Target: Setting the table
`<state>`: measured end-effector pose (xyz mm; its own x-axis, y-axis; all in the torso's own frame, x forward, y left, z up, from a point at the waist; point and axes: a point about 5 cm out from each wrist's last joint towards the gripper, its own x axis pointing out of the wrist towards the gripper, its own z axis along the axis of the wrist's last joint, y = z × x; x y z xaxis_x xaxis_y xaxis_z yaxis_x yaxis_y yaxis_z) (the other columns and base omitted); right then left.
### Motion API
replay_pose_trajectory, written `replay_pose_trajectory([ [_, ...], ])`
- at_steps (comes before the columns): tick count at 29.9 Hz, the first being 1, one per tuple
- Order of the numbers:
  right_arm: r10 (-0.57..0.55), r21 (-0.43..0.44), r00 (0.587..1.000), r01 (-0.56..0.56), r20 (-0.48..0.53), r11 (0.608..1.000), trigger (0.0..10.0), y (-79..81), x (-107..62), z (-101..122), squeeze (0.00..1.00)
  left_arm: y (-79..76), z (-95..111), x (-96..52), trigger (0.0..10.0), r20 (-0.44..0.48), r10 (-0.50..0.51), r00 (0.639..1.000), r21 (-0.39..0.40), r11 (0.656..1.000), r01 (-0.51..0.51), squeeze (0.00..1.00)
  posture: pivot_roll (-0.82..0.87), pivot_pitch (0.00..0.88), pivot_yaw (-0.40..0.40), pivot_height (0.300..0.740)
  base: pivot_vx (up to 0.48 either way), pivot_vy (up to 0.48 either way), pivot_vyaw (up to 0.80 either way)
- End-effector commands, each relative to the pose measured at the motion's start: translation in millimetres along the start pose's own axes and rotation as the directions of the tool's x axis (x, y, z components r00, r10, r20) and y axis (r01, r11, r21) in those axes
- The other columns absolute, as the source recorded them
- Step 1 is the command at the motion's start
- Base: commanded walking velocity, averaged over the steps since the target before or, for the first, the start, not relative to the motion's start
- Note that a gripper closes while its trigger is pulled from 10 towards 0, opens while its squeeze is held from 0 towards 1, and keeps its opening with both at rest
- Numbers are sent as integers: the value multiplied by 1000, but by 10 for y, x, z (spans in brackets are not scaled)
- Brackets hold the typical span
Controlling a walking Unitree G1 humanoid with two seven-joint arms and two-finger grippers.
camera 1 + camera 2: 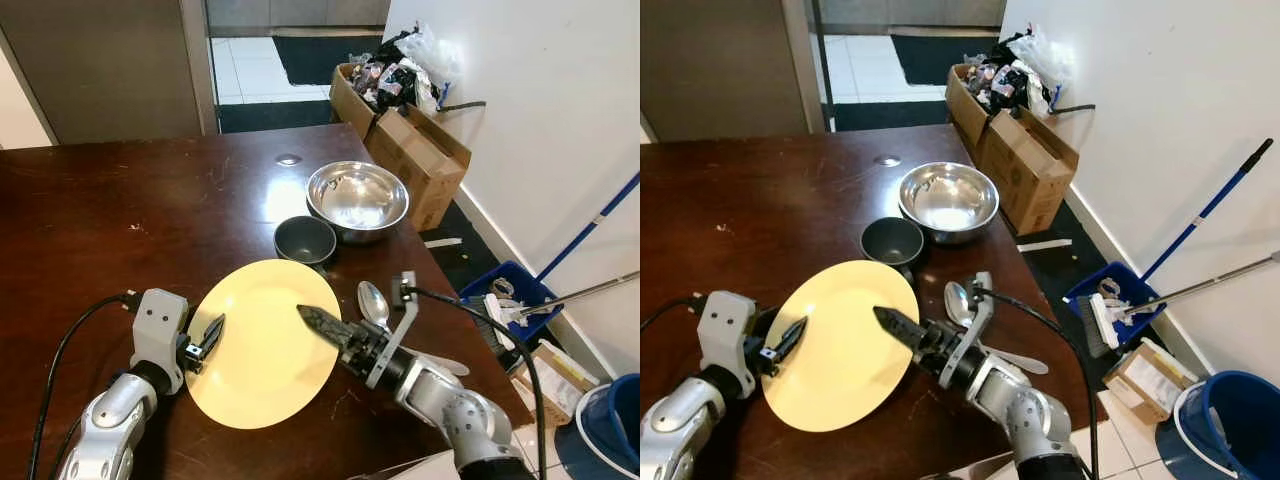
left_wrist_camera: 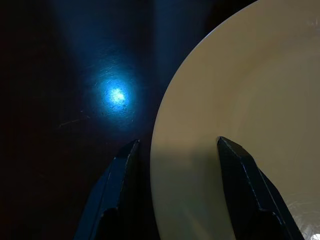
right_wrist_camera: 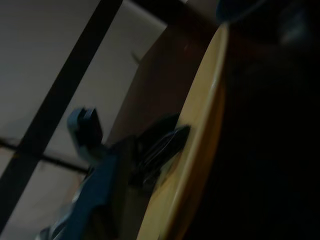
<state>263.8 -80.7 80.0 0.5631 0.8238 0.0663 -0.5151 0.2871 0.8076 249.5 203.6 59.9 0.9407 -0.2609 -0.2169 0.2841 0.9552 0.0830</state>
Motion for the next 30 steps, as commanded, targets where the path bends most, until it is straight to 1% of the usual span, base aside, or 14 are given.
replay_pose_trajectory([
  [1,9,18,999,-8,-37,1000,3686,-15,8,-61,0,-53,-339,-108,10000,-158,0,987,-32,999,-5,0,-89,28,-45,740,0,0,0],
  [2,18,27,999,-17,-50,999,3686,-10,20,-81,0,-53,-340,-110,10000,-158,1,987,-32,999,-6,0,-89,28,-45,740,0,0,0],
  [3,37,33,996,-35,-80,999,0,0,43,-124,0,-51,-339,-114,10000,-159,3,987,-31,999,-8,0,-89,28,-45,740,0,0,0],
  [8,53,33,995,-51,-80,998,0,11,43,-115,0,-56,-338,-117,10000,-158,7,987,-32,999,-13,0,-86,28,-53,740,0,0,0],
  [18,99,29,995,-98,-30,995,0,73,-17,-21,0,-80,-333,-103,10000,-154,4,988,-40,999,-10,0,-100,28,-49,740,0,0,0],
  [20,91,10,996,-91,-15,996,0,73,-44,2,0,-56,-184,-69,10000,-99,1,995,-66,998,-8,0,-100,26,-48,740,0,0,0],
  [21,92,-8,996,-92,-3,996,0,90,-62,26,0,-47,-28,-66,10000,-43,-20,999,-107,994,15,0,-100,26,-48,740,0,0,0],
  [22,92,-8,996,-92,-3,996,0,90,-62,26,0,-47,-28,-66,10000,-43,-20,999,-107,994,15,0,-100,26,-48,740,0,0,0],
  [24,91,-56,996,-90,10,994,0,130,-89,74,0,-48,230,-94,10000,51,-65,997,-167,983,73,0,-99,28,-46,740,0,0,0],
  [26,91,-56,996,-90,10,994,0,130,-89,74,0,-48,230,-94,10000,51,-65,997,-167,983,73,0,-99,28,-46,740,0,0,0],
  [27,87,-89,996,-85,23,992,3804,161,-104,115,0,-46,392,-128,10000,109,-93,990,-194,974,113,0,-95,29,-45,740,0,0,0],
  [28,90,-148,995,-83,47,986,10000,238,-128,194,0,-14,644,-204,10000,198,-121,973,-221,961,165,0,-93,30,-41,740,0,0,0],
  [29,90,-148,995,-83,47,986,10000,238,-128,194,0,-14,644,-204,10000,198,-121,973,-221,961,165,0,-93,30,-41,740,0,0,0],
  [30,94,-188,994,-81,64,979,10000,296,-146,248,0,-10,816,-269,10000,257,-149,955,-230,950,210,0,-93,30,-41,740,0,0,0],
])
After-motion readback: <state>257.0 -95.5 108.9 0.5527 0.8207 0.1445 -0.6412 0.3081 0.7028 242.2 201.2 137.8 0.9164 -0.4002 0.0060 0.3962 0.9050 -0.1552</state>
